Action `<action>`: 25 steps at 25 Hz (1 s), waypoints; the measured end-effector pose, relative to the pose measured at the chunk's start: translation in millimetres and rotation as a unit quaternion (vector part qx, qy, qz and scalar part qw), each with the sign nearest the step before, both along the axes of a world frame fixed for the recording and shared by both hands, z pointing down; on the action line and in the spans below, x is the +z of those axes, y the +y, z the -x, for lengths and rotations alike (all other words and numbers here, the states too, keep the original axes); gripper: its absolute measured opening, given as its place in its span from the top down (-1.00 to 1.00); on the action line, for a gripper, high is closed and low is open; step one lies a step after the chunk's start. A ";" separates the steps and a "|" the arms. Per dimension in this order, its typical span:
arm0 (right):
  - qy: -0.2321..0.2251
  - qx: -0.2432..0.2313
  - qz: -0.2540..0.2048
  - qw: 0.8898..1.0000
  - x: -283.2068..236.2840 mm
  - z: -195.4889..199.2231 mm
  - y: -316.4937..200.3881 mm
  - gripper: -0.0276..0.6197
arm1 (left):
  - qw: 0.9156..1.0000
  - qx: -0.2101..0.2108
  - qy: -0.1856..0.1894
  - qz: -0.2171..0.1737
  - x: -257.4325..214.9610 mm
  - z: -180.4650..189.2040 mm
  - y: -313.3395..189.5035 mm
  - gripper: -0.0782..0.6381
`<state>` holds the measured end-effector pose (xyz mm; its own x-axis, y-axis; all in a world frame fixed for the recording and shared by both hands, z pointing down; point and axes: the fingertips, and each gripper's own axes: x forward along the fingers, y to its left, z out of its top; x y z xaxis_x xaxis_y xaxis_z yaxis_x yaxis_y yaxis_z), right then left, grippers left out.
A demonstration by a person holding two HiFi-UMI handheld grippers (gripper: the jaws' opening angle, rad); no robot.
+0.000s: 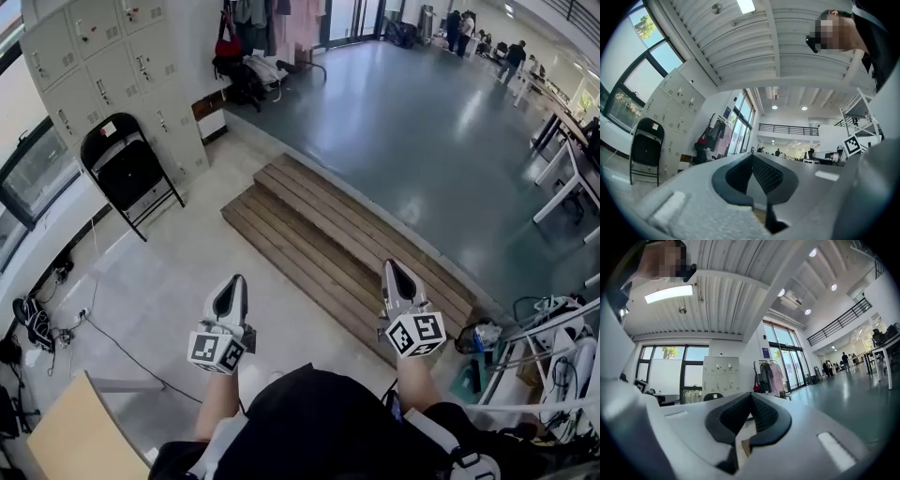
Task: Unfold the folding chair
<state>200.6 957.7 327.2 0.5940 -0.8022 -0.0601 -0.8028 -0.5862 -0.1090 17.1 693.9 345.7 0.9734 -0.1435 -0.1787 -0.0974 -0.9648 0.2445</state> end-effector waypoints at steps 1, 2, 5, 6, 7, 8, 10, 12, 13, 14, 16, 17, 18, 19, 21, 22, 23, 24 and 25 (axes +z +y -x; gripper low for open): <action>0.002 -0.009 0.002 1.000 -0.8 1.8 -12.0 0.90 | 1.000 -0.009 0.001 0.004 1.2 6.3 -9.1 0.78; 0.002 -0.017 0.006 1.000 -0.3 4.9 -23.1 0.90 | 1.000 -0.017 0.001 0.013 1.5 14.2 -17.7 0.78; -0.006 -0.038 0.015 0.999 4.7 20.0 -48.2 0.90 | 0.999 -0.039 0.005 0.031 -3.7 44.9 -37.8 0.78; -0.006 -0.044 0.016 0.999 4.8 24.1 -56.6 0.90 | 0.999 -0.047 0.006 0.027 -5.6 54.5 -44.8 0.78; -0.006 -0.050 0.017 0.999 4.8 27.5 -66.0 0.90 | 0.998 -0.056 0.007 0.020 -6.0 63.8 -52.9 0.78; -0.006 -0.057 0.017 0.998 4.8 30.6 -76.9 0.90 | 0.998 -0.066 0.008 0.015 -5.5 72.7 -62.0 0.78; -0.006 -0.072 0.015 0.997 3.5 38.1 -101.5 0.90 | 0.996 -0.087 0.006 0.010 -4.8 90.4 -81.0 0.78; -0.009 -0.090 0.011 0.996 3.2 49.5 -126.1 0.90 | 0.994 -0.105 0.002 0.005 -4.2 111.1 -96.3 0.78; -0.014 -0.101 0.010 0.995 4.4 56.0 -138.2 0.90 | 0.993 -0.114 -0.001 0.002 -4.4 122.4 -103.1 0.78; -0.021 -0.112 0.010 0.993 6.2 62.7 -150.1 0.90 | 0.992 -0.124 -0.005 0.000 -4.9 134.0 -109.9 0.78; -0.033 -0.131 0.010 0.991 10.2 76.9 -171.3 0.90 | 0.990 -0.144 -0.010 0.002 -3.8 158.1 -123.2 0.78; -0.037 -0.139 0.011 0.990 12.2 84.4 -180.1 0.90 | 0.988 -0.154 -0.011 0.005 -2.0 170.1 -128.8 0.78; -0.040 -0.146 0.013 0.988 14.2 91.8 -188.3 0.90 | 0.987 -0.163 -0.012 0.009 -0.1 181.5 -133.1 0.78; -0.043 -0.153 0.015 0.987 16.3 99.0 -196.3 0.90 | 0.985 -0.171 -0.015 0.012 1.4 191.9 -136.3 0.78; -0.043 -0.178 0.023 0.983 19.9 115.0 -213.1 0.90 | 0.982 -0.186 -0.021 0.011 5.7 210.0 -140.8 0.78; -0.040 -0.196 0.028 0.979 21.4 124.4 -221.6 0.90 | 0.981 -0.193 -0.023 0.008 8.7 218.0 -142.5 0.78; -0.033 -0.214 0.034 0.976 22.8 133.6 -229.7 0.90 | 0.979 -0.202 -0.026 0.005 12.5 225.5 -144.5 0.78; -0.026 -0.228 0.040 0.973 24.1 141.1 -237.6 0.90 | 0.977 -0.212 -0.030 0.003 16.6 232.4 -147.1 0.78; -0.019 -0.238 0.046 0.970 25.6 146.2 -245.3 0.90 | 0.974 -0.222 -0.035 0.003 20.0 238.5 -149.8 0.78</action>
<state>54.4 712.4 352.8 0.1563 -0.9869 0.0404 -0.9812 -0.1598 -0.1085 -221.4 544.1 365.8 0.8244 -0.5547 -0.1125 -0.5220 -0.8220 0.2277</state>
